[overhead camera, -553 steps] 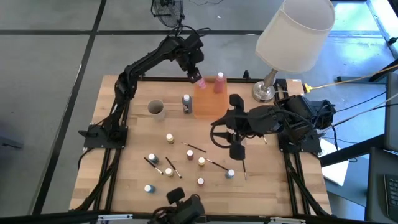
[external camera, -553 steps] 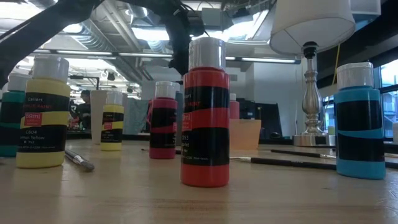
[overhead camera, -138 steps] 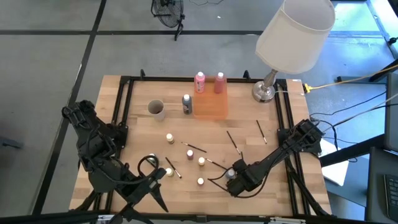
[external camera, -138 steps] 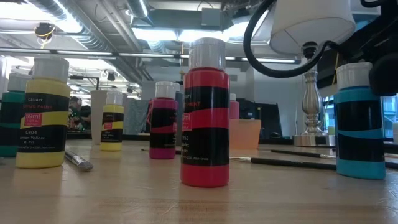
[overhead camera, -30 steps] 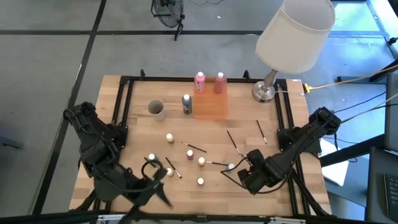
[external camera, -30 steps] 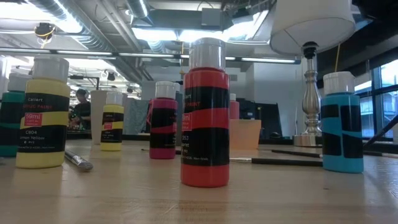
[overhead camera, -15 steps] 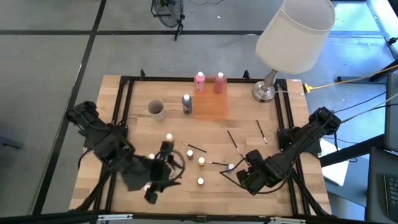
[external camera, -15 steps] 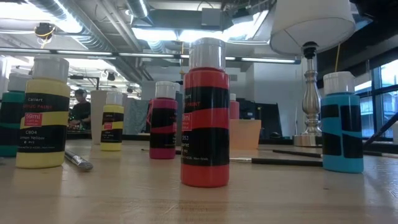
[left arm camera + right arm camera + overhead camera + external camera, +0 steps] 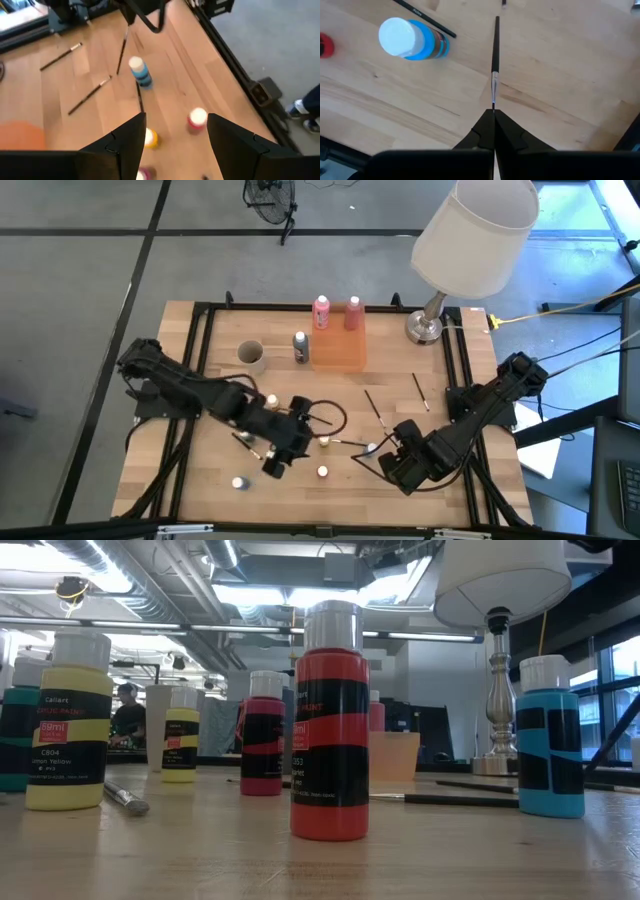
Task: Pick & Place Paint Supplies
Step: Put the silver paint brush into the white cup
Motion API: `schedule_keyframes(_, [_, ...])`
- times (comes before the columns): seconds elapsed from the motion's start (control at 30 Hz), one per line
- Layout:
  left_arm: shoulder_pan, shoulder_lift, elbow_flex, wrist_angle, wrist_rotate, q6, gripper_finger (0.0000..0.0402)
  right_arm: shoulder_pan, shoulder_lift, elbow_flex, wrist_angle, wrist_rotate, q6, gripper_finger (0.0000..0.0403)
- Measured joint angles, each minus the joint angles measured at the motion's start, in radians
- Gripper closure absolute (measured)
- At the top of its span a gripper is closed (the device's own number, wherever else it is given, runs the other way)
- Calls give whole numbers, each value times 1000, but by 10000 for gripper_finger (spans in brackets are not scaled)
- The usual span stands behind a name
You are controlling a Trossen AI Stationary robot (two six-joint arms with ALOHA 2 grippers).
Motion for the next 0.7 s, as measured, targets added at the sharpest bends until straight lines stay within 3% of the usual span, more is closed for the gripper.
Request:
schedule_keyframes(0.27, [91, 0, -123, 260, 28, 98, 194, -26, 0, 0, 5, 0, -28, 403])
schedule_keyframes(0.7, [234, -1, -297, 458, 264, 69, 194, -82, 0, 0, 53, 17, -113, 403])
